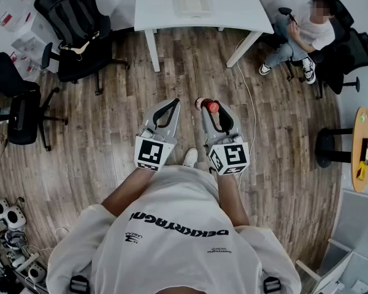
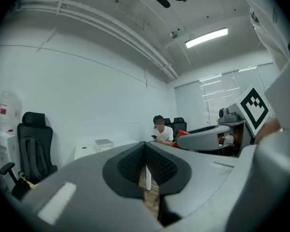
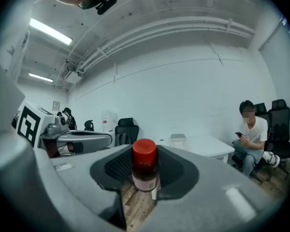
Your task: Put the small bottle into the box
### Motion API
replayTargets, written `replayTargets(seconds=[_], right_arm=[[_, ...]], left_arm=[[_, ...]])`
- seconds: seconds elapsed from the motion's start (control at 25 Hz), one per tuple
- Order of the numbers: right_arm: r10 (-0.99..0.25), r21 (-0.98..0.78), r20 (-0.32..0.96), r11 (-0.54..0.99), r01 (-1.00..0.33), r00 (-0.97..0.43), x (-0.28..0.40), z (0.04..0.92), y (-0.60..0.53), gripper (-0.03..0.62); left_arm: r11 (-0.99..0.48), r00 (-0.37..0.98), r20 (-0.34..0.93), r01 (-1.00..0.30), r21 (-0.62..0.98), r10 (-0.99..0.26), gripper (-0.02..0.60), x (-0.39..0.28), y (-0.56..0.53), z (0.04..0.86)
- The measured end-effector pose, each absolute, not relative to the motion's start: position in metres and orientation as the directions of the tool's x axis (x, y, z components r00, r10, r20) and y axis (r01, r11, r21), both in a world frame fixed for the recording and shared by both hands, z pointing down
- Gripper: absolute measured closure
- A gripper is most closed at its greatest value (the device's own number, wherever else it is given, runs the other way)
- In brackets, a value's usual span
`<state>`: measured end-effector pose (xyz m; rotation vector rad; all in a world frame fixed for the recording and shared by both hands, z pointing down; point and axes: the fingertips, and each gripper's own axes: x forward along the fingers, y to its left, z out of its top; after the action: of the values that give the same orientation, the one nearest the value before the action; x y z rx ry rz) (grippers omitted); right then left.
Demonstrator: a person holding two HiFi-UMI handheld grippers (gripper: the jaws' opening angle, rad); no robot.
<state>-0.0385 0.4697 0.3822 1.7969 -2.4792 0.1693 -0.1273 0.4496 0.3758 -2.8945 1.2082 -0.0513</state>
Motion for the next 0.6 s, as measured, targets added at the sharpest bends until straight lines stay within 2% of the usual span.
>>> replayTargets(seconds=[0.6], right_arm=[[-0.937, -0.056, 0.104, 0.33, -0.942, -0.335, -0.026, 0.377, 0.464, 0.453]], left_arm=[[-0.693, 0.692, 0.034, -0.721, -0.027, -0.721, 0.577, -0.112, 0.447, 0.374]])
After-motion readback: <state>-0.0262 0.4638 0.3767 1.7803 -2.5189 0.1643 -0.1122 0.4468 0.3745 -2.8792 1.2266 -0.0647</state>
